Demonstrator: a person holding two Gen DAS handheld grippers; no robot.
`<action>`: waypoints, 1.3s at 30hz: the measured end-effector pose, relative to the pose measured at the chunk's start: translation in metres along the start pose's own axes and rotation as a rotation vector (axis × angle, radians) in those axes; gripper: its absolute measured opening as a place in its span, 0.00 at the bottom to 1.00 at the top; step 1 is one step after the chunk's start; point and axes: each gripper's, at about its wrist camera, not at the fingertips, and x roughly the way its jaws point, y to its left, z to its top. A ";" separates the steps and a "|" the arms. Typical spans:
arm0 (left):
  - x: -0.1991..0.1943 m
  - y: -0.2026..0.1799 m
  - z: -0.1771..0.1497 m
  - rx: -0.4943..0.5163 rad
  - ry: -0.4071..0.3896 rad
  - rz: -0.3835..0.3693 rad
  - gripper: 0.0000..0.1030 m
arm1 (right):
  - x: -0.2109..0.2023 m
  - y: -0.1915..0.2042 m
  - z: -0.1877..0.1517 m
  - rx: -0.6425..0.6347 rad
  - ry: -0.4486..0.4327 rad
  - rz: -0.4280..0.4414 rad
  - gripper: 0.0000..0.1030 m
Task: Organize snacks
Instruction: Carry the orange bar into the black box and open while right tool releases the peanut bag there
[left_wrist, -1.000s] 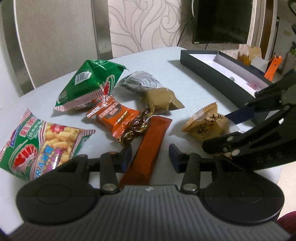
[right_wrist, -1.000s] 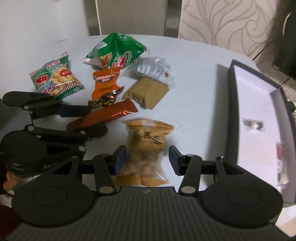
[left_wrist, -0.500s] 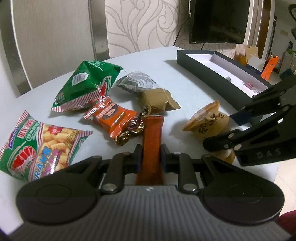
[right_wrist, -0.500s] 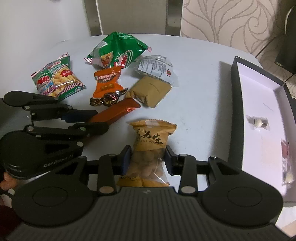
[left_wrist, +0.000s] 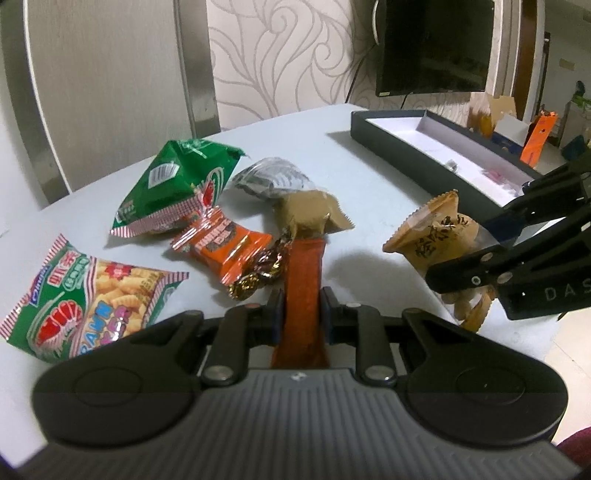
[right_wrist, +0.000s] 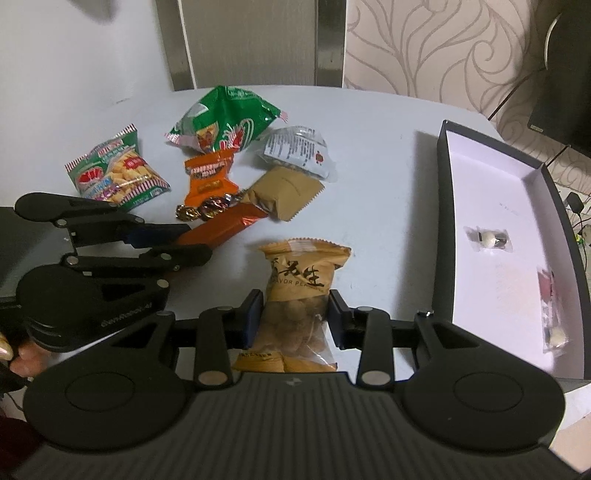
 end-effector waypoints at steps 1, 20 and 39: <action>-0.002 -0.001 0.001 0.001 -0.008 0.000 0.23 | -0.002 0.001 0.000 0.001 -0.004 0.000 0.41; -0.016 -0.003 0.015 0.014 -0.059 0.031 0.23 | -0.033 0.000 0.001 0.024 -0.066 0.024 0.41; -0.008 -0.014 0.031 0.021 -0.067 0.035 0.23 | -0.047 -0.016 0.003 0.041 -0.100 0.036 0.41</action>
